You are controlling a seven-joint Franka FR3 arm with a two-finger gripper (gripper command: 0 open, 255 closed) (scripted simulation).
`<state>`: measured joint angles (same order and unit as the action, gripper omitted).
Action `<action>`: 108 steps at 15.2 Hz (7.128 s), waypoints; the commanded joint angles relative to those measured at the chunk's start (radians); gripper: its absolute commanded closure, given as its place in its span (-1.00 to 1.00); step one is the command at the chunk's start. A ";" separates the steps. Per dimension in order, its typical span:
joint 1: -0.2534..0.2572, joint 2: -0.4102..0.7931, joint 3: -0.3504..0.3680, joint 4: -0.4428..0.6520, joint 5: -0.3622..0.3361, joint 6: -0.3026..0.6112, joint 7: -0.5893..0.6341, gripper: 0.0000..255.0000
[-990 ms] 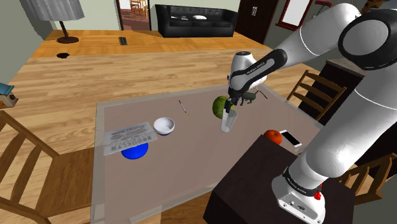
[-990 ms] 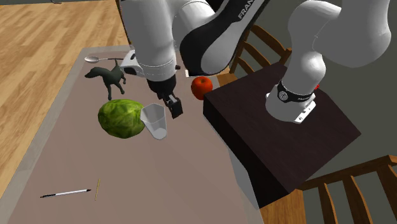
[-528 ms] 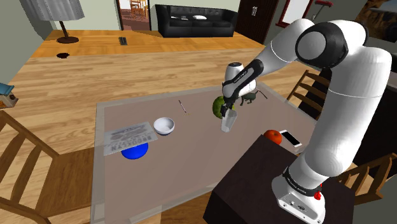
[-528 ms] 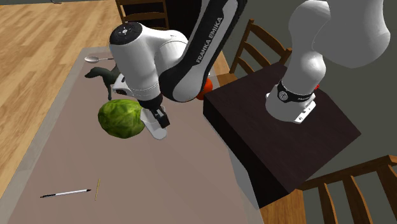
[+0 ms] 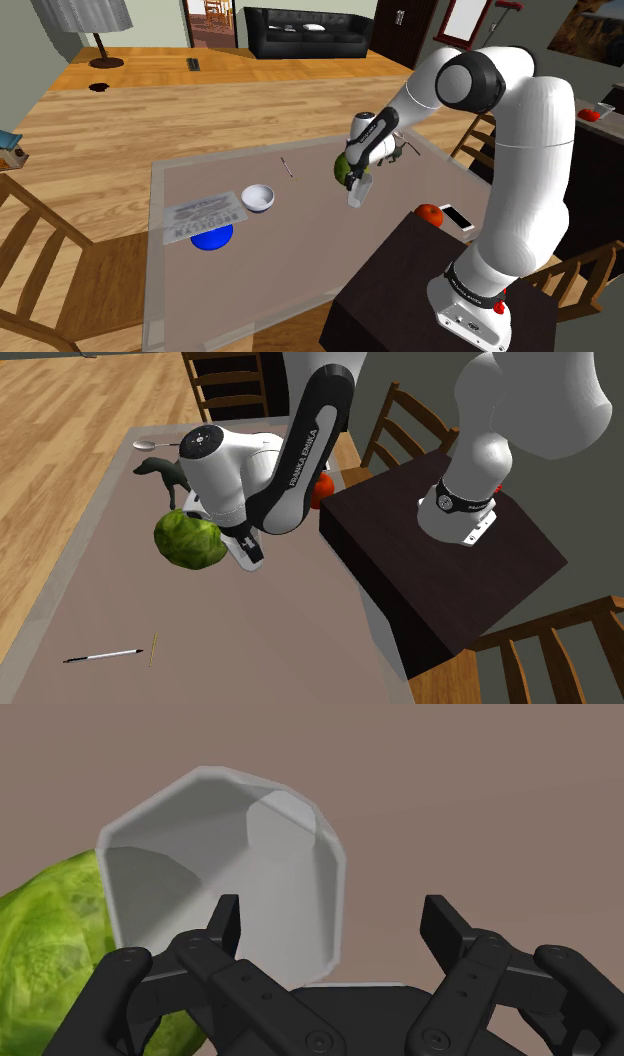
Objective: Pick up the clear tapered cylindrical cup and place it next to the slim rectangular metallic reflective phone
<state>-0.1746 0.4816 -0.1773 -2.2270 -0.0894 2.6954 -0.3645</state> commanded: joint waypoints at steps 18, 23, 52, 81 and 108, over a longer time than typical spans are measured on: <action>-0.006 0.036 0.004 0.010 0.004 0.026 -0.003 1.00; -0.001 -0.017 -0.002 -0.002 -0.001 -0.014 -0.004 1.00; 0.024 -0.342 -0.025 0.016 -0.039 -0.354 -0.010 1.00; -0.157 -0.681 -0.225 -0.187 -0.158 -0.439 -0.322 1.00; -0.403 -0.460 -0.701 0.024 0.036 -0.373 -1.169 1.00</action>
<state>-0.5668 -0.0060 -0.8628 -2.2253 -0.0884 2.3228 -1.4829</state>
